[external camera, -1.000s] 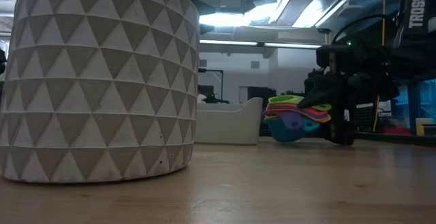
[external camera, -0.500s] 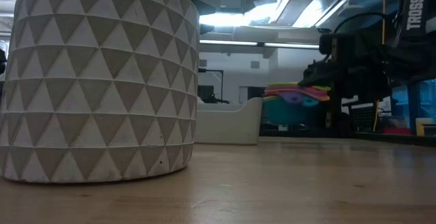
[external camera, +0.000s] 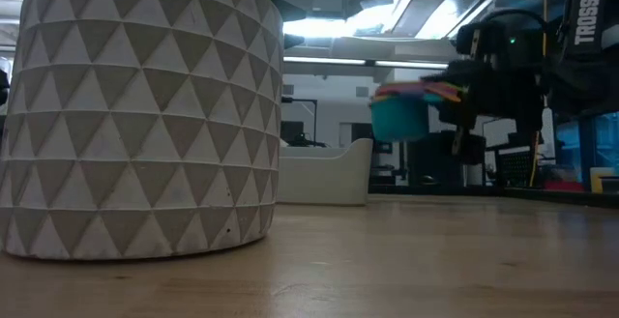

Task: Nest measuring cups in basket
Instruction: Put the stacked measuring cups into the gray bin

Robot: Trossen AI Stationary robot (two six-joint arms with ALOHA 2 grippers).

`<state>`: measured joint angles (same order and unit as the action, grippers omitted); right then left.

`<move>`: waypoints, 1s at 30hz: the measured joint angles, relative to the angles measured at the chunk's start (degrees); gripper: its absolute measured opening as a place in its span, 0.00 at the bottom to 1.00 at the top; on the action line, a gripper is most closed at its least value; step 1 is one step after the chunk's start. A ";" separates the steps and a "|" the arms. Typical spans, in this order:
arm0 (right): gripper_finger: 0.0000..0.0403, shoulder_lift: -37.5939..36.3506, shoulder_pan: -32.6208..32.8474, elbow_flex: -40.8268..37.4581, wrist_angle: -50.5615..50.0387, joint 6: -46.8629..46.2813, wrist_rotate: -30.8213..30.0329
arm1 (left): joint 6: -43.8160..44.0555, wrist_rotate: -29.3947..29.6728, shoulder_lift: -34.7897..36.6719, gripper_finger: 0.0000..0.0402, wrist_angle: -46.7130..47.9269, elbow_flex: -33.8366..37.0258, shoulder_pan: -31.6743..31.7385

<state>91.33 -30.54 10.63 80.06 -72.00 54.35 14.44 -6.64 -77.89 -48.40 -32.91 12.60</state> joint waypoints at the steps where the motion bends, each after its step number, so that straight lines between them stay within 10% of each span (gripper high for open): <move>1: 0.21 -0.02 -0.01 0.00 1.45 -1.31 -0.02 | 0.00 -0.01 0.00 0.58 -0.02 0.00 0.00; 17: 0.21 -3.83 0.50 10.74 7.83 -12.32 0.68 | 0.00 0.03 0.00 0.58 -0.14 0.00 0.00; 30: 0.21 -4.16 2.94 33.99 -31.86 0.43 5.79 | 1.71 -6.70 0.45 0.58 0.14 0.00 0.35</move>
<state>87.17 -27.60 44.62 48.20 -71.57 60.14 16.15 -13.34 -77.44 -48.27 -32.91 12.95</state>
